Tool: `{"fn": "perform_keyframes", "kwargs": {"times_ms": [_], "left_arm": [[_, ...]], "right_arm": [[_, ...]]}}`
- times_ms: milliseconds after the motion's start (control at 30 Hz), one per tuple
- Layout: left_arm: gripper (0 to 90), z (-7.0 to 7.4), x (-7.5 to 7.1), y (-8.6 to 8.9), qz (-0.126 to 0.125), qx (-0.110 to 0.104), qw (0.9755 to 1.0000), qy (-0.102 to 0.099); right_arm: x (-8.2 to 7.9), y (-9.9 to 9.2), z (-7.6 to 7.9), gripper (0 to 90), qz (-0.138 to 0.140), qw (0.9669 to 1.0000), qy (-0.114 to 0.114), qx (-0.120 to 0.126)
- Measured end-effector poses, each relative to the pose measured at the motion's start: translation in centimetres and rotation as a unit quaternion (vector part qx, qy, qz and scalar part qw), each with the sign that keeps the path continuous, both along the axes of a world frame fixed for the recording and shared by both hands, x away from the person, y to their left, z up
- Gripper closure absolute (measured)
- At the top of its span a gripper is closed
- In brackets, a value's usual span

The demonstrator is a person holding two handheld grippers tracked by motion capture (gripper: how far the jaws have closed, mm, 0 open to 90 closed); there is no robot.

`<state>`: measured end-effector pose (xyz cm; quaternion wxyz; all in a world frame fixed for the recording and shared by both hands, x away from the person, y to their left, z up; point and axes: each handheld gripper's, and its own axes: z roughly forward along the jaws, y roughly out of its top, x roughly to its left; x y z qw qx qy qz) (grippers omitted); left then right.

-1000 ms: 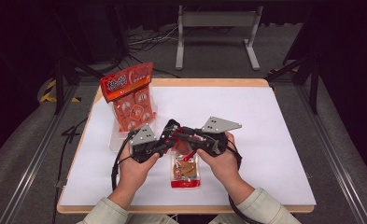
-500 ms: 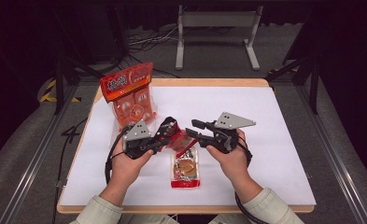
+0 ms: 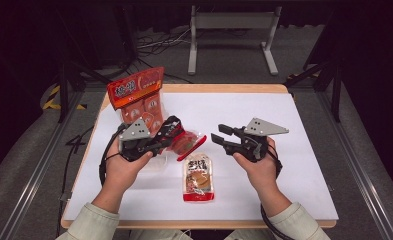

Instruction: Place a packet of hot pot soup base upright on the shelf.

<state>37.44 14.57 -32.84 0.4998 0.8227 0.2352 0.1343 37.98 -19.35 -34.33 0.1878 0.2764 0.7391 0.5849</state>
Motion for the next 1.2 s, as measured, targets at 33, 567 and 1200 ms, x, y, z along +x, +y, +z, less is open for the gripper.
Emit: {"fn": "perform_keyframes", "kwargs": {"times_ms": [33, 567, 1200], "left_arm": [[89.4, 0.1, 0.0, 0.2, 0.0, -0.002, 1.0, 0.002], [89.4, 2.5, 0.4, 3.2, 0.029, 0.014, 0.999, -0.03], [89.1, 3.2, 1.3, 6.6, 0.072, 0.036, 0.996, -0.039]], "right_arm": [[0.1, -0.2, 0.0, 55.7, -0.004, 1.0, 0.002, -0.001], [1.2, -2.0, -1.0, 51.2, -0.03, 0.9992, 0.018, -0.022], [1.5, -2.3, -1.2, 49.1, -0.03, 0.9991, 0.024, -0.017]]}}
